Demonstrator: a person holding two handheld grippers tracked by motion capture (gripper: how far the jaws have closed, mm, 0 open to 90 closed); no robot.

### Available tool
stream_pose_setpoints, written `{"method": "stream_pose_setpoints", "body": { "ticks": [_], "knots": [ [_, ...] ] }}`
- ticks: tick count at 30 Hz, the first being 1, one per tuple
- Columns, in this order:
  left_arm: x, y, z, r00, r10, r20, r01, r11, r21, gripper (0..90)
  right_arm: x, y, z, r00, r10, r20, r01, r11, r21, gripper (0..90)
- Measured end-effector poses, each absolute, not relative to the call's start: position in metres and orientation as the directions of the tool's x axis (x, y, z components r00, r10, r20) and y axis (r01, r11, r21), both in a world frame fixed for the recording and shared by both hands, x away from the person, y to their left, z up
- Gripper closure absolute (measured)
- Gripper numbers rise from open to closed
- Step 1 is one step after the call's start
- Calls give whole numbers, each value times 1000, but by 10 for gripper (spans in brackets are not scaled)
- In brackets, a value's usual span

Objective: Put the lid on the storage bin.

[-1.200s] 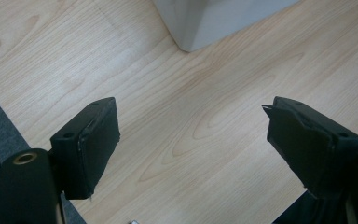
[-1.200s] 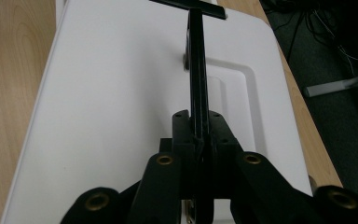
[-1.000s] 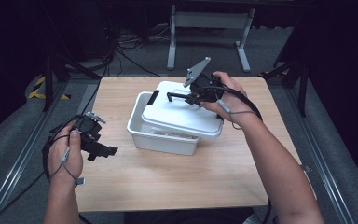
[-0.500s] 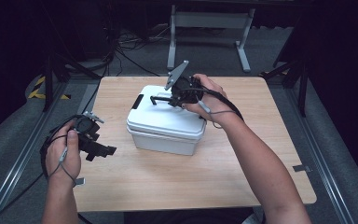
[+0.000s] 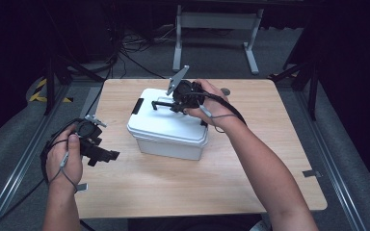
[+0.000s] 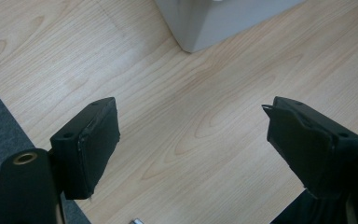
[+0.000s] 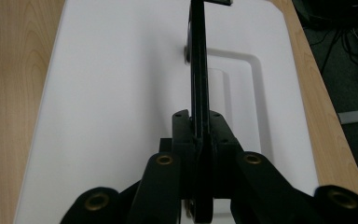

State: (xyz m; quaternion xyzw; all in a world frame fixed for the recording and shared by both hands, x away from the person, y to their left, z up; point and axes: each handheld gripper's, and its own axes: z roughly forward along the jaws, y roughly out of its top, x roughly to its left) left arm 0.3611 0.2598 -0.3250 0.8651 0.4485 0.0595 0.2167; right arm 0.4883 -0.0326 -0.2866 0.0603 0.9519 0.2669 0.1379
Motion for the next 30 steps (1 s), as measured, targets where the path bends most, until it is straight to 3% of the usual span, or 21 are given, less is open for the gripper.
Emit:
{"method": "stream_pose_setpoints", "body": {
  "ticks": [24,30],
  "knots": [
    [362,258,-327,596,798,-89,750,-514,416,175,493,-40,-296,-972,149,-184,42,873,486,842],
    [360,261,-326,588,803,-95,756,-504,419,175,499,-39,-300,-964,182,-195,68,875,480,828]
  ]
}}
